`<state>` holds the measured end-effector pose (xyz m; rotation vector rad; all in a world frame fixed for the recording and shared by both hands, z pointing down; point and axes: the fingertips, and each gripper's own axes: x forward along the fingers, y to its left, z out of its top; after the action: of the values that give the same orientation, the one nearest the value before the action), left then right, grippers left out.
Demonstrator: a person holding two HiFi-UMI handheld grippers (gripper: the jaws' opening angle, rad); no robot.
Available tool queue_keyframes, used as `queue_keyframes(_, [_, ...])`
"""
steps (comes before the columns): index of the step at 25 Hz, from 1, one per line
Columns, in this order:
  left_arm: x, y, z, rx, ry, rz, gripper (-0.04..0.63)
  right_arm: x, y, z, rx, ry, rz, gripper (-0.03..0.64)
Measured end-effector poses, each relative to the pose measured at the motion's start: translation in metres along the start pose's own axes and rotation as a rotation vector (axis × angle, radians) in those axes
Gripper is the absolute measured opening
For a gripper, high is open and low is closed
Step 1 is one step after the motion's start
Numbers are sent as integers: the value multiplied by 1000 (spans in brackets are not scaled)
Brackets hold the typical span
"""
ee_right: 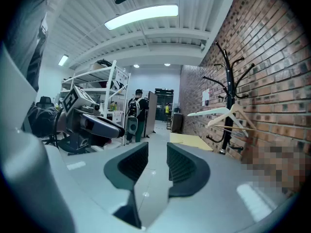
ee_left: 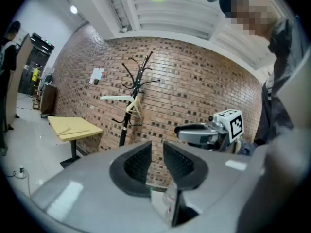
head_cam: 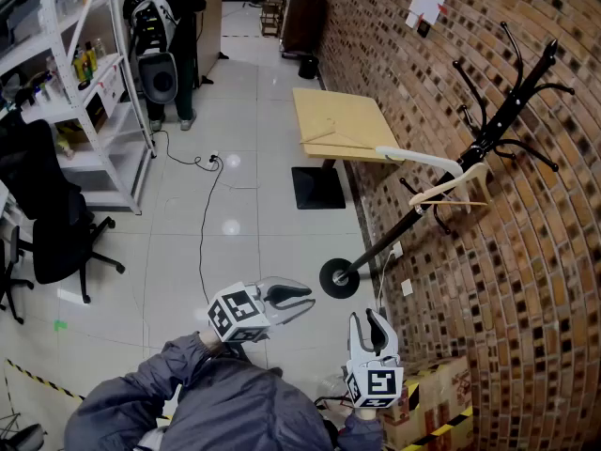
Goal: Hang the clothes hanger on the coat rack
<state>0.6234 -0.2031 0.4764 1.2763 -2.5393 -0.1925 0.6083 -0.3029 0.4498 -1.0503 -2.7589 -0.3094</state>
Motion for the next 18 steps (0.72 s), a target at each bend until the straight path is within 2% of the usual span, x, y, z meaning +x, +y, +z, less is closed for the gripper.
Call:
queue_keyframes(5, [-49,52,4,-4,-8,48,75,58,42,21,-15,-5,55,124])
queue_keyframes(18, [-185,193,15,-67,-77,268,75,222,156,85,-100,-24,288,124])
